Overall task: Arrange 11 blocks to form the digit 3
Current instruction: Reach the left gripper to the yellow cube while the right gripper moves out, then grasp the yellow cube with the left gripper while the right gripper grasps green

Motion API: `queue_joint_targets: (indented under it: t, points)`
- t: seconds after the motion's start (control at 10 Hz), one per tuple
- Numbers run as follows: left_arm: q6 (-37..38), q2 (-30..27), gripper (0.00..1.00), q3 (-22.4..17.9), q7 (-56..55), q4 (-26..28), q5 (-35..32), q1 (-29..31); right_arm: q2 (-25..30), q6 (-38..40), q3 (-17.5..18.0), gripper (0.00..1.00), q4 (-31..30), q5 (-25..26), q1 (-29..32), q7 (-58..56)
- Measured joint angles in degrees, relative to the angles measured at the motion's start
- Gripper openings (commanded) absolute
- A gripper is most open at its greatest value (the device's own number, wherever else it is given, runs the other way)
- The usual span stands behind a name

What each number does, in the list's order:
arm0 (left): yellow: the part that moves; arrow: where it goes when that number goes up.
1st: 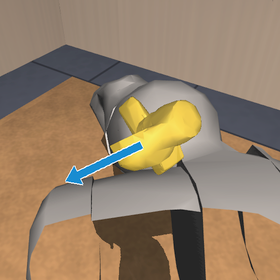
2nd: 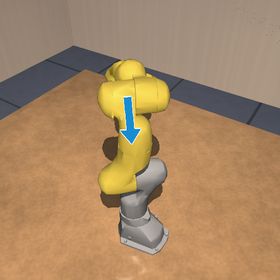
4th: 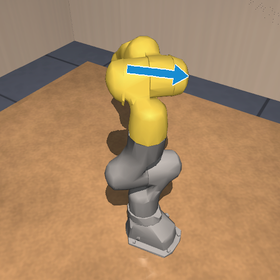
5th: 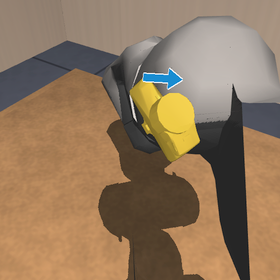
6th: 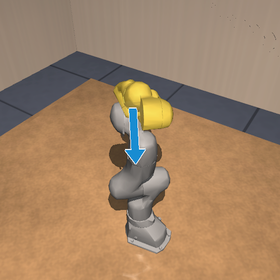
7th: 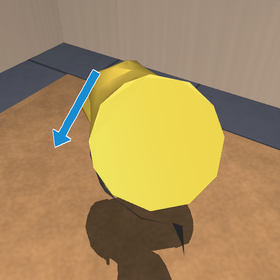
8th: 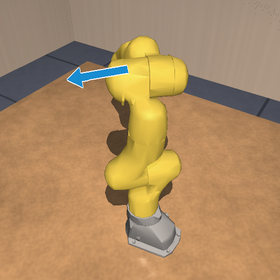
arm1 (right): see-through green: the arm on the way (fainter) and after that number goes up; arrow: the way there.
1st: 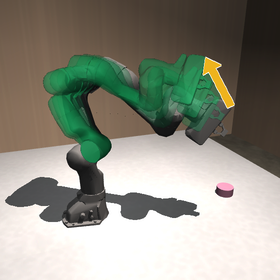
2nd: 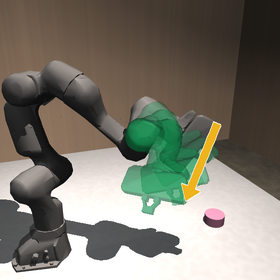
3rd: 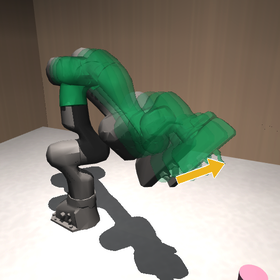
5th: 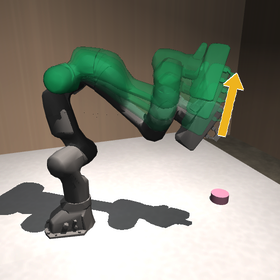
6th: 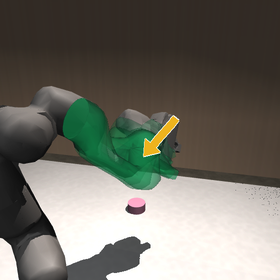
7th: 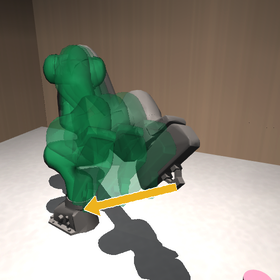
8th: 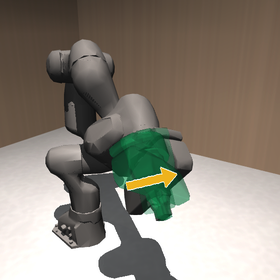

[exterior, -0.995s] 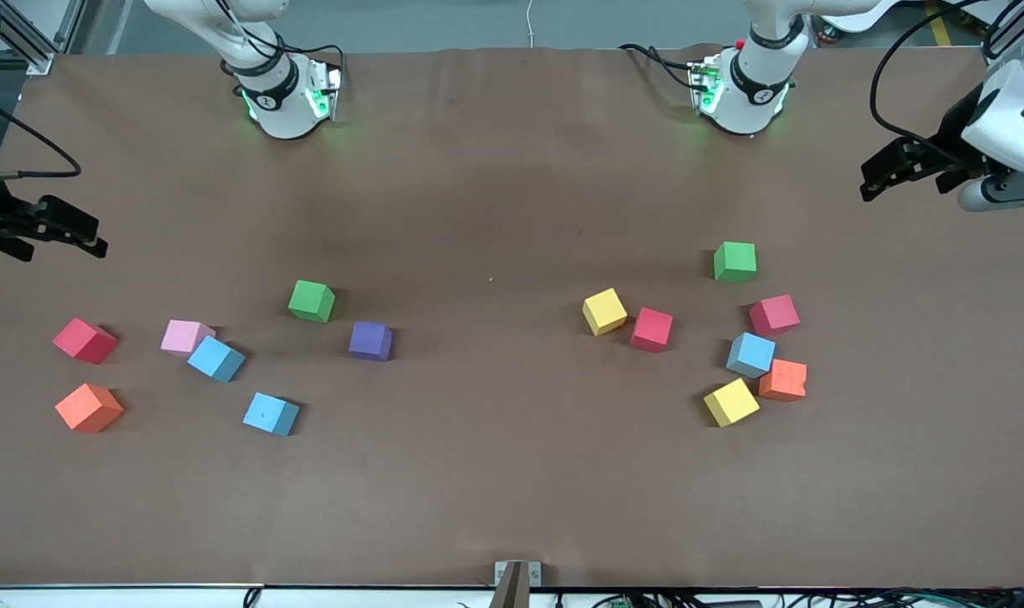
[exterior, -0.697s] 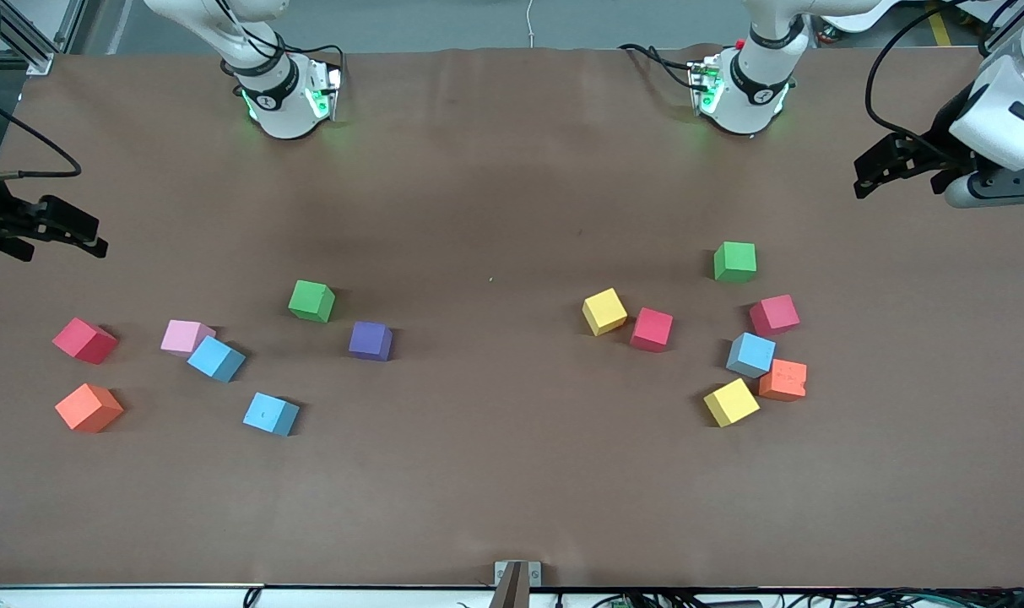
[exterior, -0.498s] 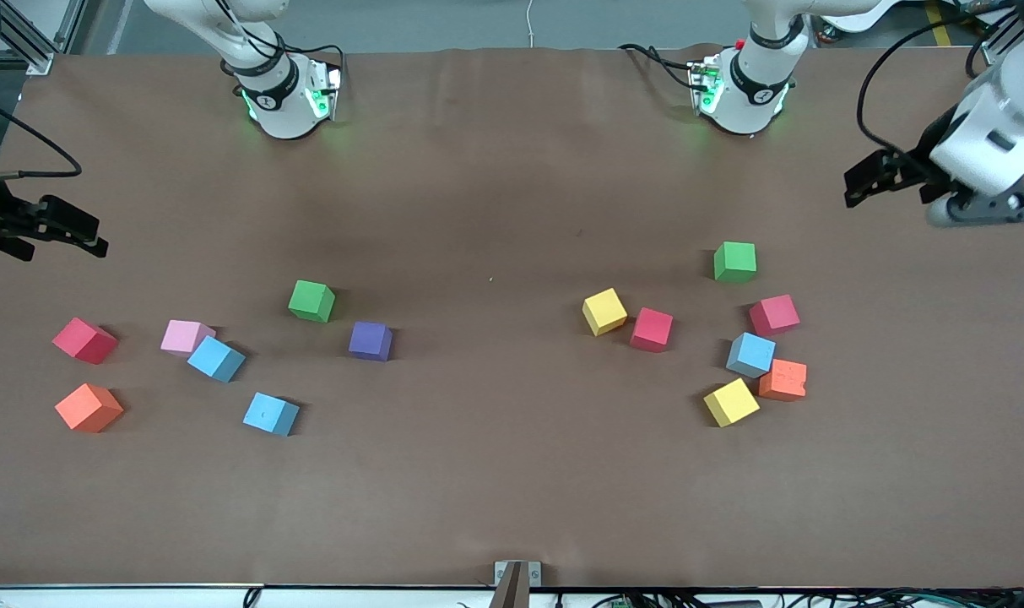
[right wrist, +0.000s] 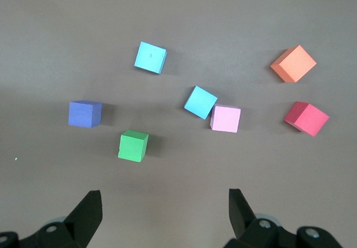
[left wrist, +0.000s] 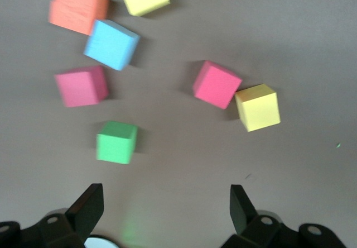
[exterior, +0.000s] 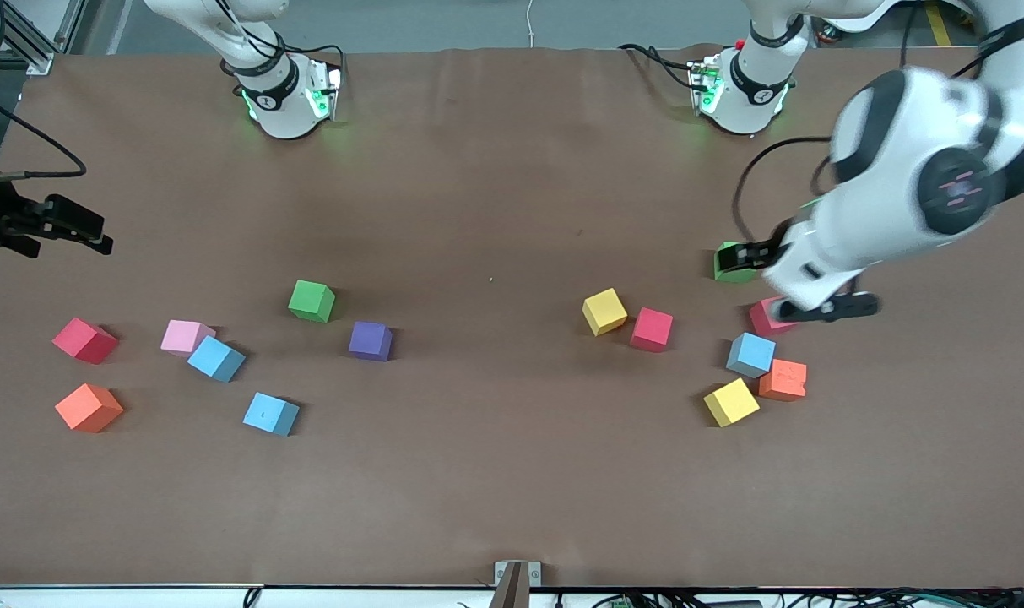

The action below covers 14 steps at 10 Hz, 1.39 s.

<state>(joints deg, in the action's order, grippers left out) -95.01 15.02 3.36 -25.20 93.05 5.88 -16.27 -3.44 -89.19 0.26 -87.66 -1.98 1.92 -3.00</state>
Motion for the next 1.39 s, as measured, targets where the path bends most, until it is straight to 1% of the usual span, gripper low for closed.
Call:
queue_joint_targets:
  t: [0.2,0.3,0.4,0.6,0.8,1.0,1.09,1.19,1.29,1.39]
  points:
    - [-4.43,4.25,1.00,0.09,-9.10,0.03,0.00,-4.63,-1.60,-0.17,0.21,1.00,-1.05,-0.05,-1.20,0.70]
    - [-6.94,6.35,1.00,0.09,-14.04,0.08,0.00,-6.65,-2.72,-1.31,0.23,1.00,-2.00,-0.22,-1.41,0.89]
    - [-9.74,8.73,1.00,0.08,-19.17,0.12,-0.21,-8.66,-3.91,-4.32,0.21,1.00,-3.84,-0.70,-1.40,1.07]
    - [-14.91,13.65,1.00,0.07,-28.39,0.13,-1.16,-12.14,-5.54,-13.10,0.12,1.00,-11.83,-1.88,-1.37,1.13]
    - [-19.41,17.30,1.00,0.09,-33.64,0.53,-3.33,-14.33,-5.78,-20.13,0.27,1.00,-20.50,-2.44,-2.14,1.13]
    - [-24.93,18.63,1.00,0.07,-36.33,3.15,-6.58,-14.70,-5.60,-30.31,0.46,1.00,-29.37,-2.58,-5.72,1.83]
    - [-26.91,18.70,1.00,0.06,-36.53,4.86,-6.98,-14.71,-5.57,-34.81,0.56,1.00,-33.49,-2.58,-7.58,3.61]
    - [-28.79,18.70,1.00,0.07,-36.53,6.28,-6.99,-14.86,-5.54,-38.03,0.63,1.00,-36.23,-2.59,-9.43,6.01]
    - [-31.14,18.71,0.95,0.07,-36.54,7.61,-7.03,-15.09,-5.49,-41.09,0.68,1.00,-37.94,-2.59,-11.42,8.35]
    - [-33.81,18.72,0.82,0.08,-36.54,9.09,-7.11,-15.29,-5.47,-44.07,0.69,1.00,-39.38,-2.59,-12.73,10.09]
